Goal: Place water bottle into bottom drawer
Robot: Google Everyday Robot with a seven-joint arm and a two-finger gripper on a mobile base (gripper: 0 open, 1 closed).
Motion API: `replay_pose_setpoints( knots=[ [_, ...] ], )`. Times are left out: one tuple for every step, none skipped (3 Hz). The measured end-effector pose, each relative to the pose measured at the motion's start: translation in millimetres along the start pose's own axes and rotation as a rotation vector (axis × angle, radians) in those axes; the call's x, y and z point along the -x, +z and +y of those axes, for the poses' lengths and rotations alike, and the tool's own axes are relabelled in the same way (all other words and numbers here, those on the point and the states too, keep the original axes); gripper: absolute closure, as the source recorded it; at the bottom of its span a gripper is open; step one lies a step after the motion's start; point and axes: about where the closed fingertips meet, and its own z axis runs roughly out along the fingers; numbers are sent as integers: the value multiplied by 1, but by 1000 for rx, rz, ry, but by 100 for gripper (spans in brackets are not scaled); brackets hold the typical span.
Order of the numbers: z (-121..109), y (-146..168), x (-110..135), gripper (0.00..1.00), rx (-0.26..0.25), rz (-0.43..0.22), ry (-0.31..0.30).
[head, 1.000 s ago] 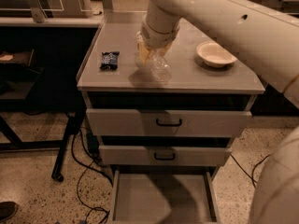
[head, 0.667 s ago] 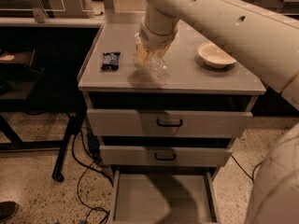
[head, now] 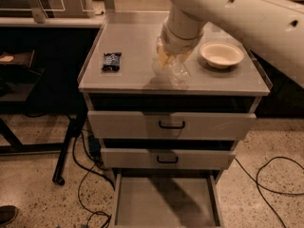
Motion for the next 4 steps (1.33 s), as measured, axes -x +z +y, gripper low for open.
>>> replay_pose_setpoints(
  knots=[
    [-13, -20, -32, 100, -25, 12, 55],
    [-15, -34, -66, 100, -12, 48, 89],
    [-22, -40, -71, 100, -13, 46, 88],
    [-24, -53, -108, 100, -10, 91, 97]
  ],
)
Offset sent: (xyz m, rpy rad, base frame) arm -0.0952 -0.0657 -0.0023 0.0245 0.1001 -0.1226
